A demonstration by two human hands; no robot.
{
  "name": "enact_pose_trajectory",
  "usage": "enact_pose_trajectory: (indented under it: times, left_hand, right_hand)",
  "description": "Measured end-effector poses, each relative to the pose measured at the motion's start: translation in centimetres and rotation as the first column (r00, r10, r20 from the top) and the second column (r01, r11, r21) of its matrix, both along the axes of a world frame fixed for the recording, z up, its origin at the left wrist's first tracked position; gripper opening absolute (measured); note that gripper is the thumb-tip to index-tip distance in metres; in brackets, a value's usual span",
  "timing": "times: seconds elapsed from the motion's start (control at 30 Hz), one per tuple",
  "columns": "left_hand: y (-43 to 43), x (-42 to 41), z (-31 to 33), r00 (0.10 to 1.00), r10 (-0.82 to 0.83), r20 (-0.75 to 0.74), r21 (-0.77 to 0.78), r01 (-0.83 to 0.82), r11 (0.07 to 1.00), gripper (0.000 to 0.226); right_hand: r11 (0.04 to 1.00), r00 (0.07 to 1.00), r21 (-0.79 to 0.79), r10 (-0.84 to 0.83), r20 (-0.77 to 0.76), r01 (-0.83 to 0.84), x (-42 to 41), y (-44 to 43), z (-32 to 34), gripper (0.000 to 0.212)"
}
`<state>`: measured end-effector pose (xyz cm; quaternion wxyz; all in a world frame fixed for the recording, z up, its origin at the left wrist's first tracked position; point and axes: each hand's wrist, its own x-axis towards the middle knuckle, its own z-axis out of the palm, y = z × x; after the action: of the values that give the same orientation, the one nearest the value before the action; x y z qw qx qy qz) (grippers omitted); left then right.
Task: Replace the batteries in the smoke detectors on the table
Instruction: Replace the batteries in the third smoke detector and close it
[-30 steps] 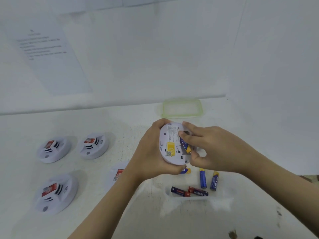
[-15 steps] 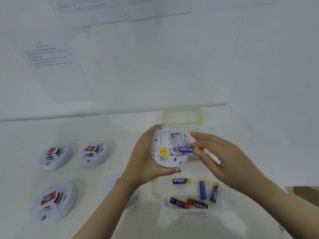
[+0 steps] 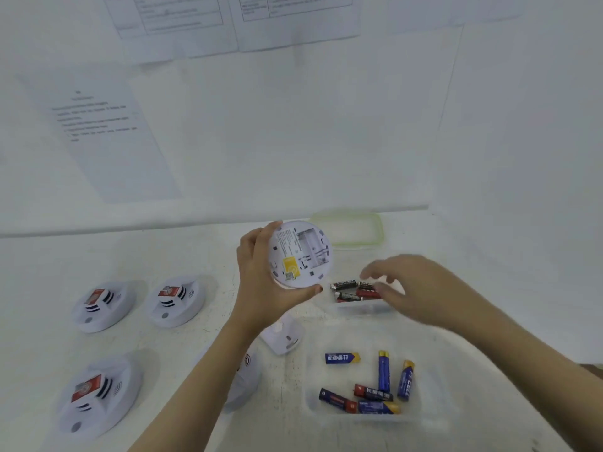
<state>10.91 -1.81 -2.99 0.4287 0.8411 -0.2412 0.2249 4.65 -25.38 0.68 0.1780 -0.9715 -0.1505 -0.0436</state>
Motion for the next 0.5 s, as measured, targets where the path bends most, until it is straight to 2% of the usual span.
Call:
enact_pose_trajectory:
  times: [0.1, 0.23, 0.33, 0.5]
  left_hand:
    - [-0.2, 1.2, 0.2, 0.998, 0.047, -0.044, -0.028, -0.048, 0.998, 0.101]
    - [-0.2, 2.4, 0.4, 0.996, 0.07, -0.051, -0.041, -0.072, 0.997, 0.105]
    - [-0.2, 3.1, 0.4, 0.997, 0.066, -0.036, -0.034, -0.067, 0.997, 0.104]
    - [-0.7, 4.2, 0.2, 0.998, 0.047, -0.038, -0.024, -0.048, 0.999, 0.108]
  right_hand:
    - [0.962, 0.987, -0.246, -0.14, -0.076, 0.117, 3.6, -0.2, 0.0, 0.029]
    - [0.888, 0.977, -0.455, -0.151, -0.15, 0.067, 5.6, 0.6, -0.7, 0.032]
    - [0.856, 0.975, -0.515, -0.142, -0.168, 0.036, 6.3, 0.6, -1.6, 0.031]
    - [0.879, 0.963, -0.477, -0.148, -0.226, 0.022, 6.6, 0.3, -2.2, 0.022]
